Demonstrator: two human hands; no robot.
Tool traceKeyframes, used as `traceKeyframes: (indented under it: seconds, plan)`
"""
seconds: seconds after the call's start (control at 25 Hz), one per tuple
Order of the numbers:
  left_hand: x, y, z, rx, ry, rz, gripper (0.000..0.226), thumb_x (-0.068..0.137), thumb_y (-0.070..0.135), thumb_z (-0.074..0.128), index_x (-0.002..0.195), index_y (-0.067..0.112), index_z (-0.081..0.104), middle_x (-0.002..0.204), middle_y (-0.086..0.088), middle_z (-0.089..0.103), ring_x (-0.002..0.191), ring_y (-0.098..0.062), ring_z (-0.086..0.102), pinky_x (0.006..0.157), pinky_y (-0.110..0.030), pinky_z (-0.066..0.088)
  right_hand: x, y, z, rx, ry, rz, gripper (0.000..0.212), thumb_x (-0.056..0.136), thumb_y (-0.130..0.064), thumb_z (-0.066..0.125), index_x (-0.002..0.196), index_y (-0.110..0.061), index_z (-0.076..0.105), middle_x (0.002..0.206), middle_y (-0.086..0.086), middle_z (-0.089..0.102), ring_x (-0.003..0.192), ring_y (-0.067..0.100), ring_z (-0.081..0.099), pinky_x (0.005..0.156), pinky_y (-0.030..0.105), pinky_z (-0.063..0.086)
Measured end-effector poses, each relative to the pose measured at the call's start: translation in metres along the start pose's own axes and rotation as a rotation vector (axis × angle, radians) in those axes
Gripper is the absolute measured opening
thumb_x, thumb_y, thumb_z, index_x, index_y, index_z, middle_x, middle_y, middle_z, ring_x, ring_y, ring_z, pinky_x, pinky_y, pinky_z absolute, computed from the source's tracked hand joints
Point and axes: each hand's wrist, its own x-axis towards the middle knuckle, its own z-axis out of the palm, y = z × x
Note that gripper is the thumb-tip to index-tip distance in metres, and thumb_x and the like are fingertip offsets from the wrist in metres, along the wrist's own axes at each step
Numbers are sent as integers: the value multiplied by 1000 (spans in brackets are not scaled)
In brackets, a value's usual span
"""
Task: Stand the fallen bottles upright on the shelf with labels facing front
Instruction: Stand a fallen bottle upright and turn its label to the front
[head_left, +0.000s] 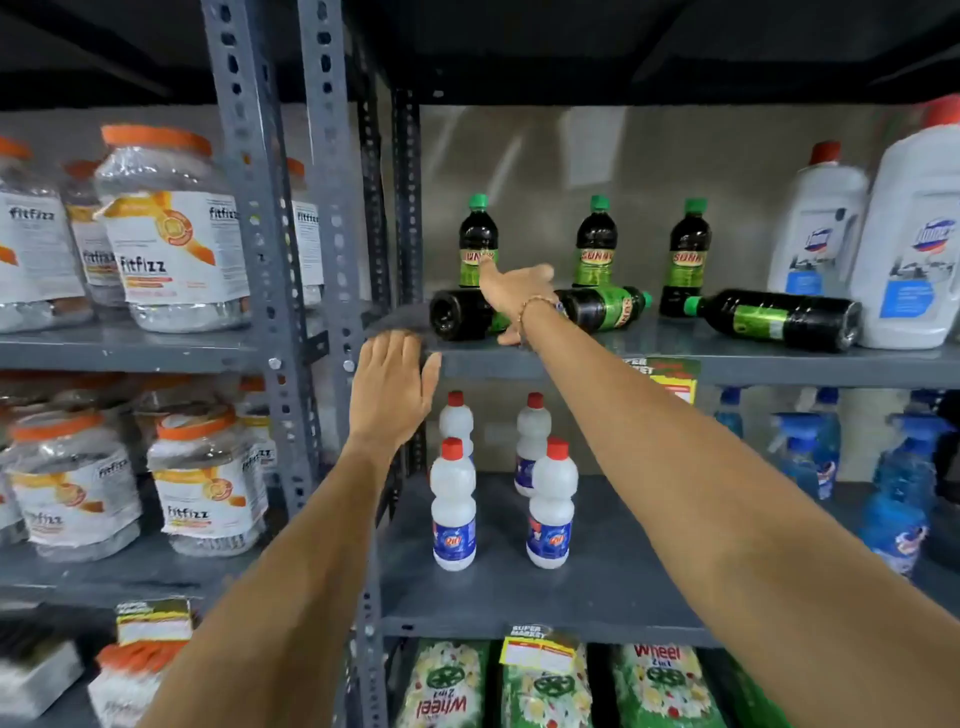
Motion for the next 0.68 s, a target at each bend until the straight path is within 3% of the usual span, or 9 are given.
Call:
traceKeyframes:
  seconds: [0.12, 0.2, 0.28, 0.36, 0.4, 0.48, 0.56, 0.6, 0.68]
  plan:
    - [0, -2, 6, 87, 110, 28, 39, 99, 33, 32, 91, 3, 56, 89, -14, 58, 80, -33, 53, 80, -39, 38, 5, -11, 14, -28, 35, 87, 99, 72, -73, 53, 137, -7, 18, 129, 11, 51, 107, 30, 60, 87, 42, 55]
    - [-1, -3, 9, 63, 125, 42, 39, 99, 33, 32, 93, 4, 58, 90, -13, 59, 80, -32, 53, 81, -37, 36, 10, -12, 21, -4, 18, 152, 104, 69, -76, 55, 138, -8, 17, 121, 5, 49, 98, 22, 58, 85, 33, 53]
    - [-1, -8, 12, 50, 157, 57, 38, 98, 32, 34, 96, 4, 59, 90, -12, 61, 81, -31, 54, 82, -36, 36, 8, -16, 24, 11, 8, 203, 100, 65, -73, 63, 132, -11, 24, 99, 5, 45, 77, 19, 56, 74, 29, 57]
    - [0, -10, 14, 57, 178, 65, 37, 98, 32, 35, 96, 5, 60, 90, -11, 62, 81, -30, 55, 83, -35, 36, 15, -18, 27, 11, -54, 235, 90, 59, -63, 73, 124, -14, 36, 87, 8, 45, 66, 20, 57, 52, 29, 58]
    - [0, -10, 14, 58, 180, 70, 37, 98, 32, 35, 96, 5, 60, 90, -11, 62, 81, -30, 56, 83, -35, 36, 23, -15, 30, 20, -92, 234, 87, 57, -58, 74, 124, -13, 42, 92, 10, 51, 67, 20, 61, 43, 27, 54]
    - [0, -11, 16, 62, 174, 81, 38, 99, 32, 33, 97, 5, 60, 91, -11, 62, 82, -30, 56, 85, -36, 36, 34, -5, 36, 117, -99, 208, 85, 56, -52, 74, 125, -11, 44, 105, 9, 58, 77, 22, 66, 39, 25, 51]
    - [-2, -13, 17, 53, 180, 86, 40, 99, 33, 31, 95, 5, 60, 90, -10, 62, 81, -30, 56, 84, -36, 37, 17, -2, 34, 266, -36, 152, 77, 66, -48, 72, 120, -10, 33, 109, 5, 53, 90, 22, 62, 58, 30, 58]
    - [-2, -13, 18, 49, 186, 83, 40, 99, 33, 31, 94, 5, 59, 89, -10, 62, 81, -29, 56, 84, -36, 37, 10, 2, 32, 288, -16, 89, 73, 73, -46, 70, 118, -9, 26, 109, 4, 51, 95, 20, 58, 75, 31, 54]
    - [-1, -13, 18, 38, 191, 71, 38, 99, 32, 33, 94, 6, 59, 89, -10, 62, 81, -29, 55, 83, -36, 37, 1, 10, 29, 275, -16, -55, 81, 82, -42, 65, 131, -5, 12, 110, 1, 50, 101, 16, 49, 89, 26, 40]
